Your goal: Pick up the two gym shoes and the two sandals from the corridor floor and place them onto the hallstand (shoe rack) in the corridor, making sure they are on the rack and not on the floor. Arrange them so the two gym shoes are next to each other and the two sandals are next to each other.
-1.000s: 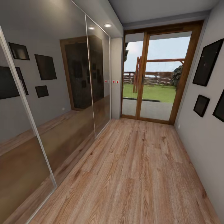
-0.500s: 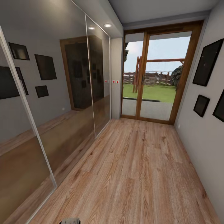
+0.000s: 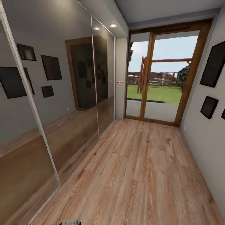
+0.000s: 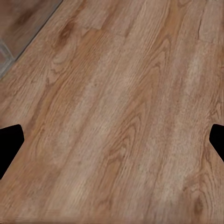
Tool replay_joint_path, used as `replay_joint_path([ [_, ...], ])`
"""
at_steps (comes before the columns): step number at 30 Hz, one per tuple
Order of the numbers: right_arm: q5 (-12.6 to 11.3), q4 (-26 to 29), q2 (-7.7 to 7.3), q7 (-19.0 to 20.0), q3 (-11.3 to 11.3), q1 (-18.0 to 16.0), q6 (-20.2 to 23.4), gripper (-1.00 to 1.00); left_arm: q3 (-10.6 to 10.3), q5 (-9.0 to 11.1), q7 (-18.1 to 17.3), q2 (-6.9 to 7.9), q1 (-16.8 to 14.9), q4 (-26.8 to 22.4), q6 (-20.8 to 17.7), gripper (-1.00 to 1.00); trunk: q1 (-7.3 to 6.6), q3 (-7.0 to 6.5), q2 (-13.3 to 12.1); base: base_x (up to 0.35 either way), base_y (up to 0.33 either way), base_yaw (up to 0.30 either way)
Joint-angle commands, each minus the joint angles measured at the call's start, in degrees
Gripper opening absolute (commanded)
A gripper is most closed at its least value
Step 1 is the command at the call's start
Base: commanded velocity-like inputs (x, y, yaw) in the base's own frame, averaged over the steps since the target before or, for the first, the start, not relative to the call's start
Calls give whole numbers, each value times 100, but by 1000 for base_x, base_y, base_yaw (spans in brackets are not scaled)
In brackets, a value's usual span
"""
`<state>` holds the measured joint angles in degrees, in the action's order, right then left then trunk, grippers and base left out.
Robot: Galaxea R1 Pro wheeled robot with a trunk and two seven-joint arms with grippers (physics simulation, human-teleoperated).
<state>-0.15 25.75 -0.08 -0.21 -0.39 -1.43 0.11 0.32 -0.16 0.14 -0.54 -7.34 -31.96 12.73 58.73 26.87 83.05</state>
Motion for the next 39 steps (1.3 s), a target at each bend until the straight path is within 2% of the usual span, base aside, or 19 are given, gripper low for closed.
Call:
replay_joint_path([
  [1,-2,5,0,-3,-4,0,0,100,3,-2,2,-1,-4,5,18,100,0,6,3,0,-67,251],
  [16,3,17,-3,-5,-5,-3,-3,100,3,-2,4,-7,-5,5,19,100,0,6,3,0,-201,279],
  [39,6,18,-8,-5,-5,0,-3,100,3,7,3,-7,-5,7,19,100,0,6,3,0,-13,290],
])
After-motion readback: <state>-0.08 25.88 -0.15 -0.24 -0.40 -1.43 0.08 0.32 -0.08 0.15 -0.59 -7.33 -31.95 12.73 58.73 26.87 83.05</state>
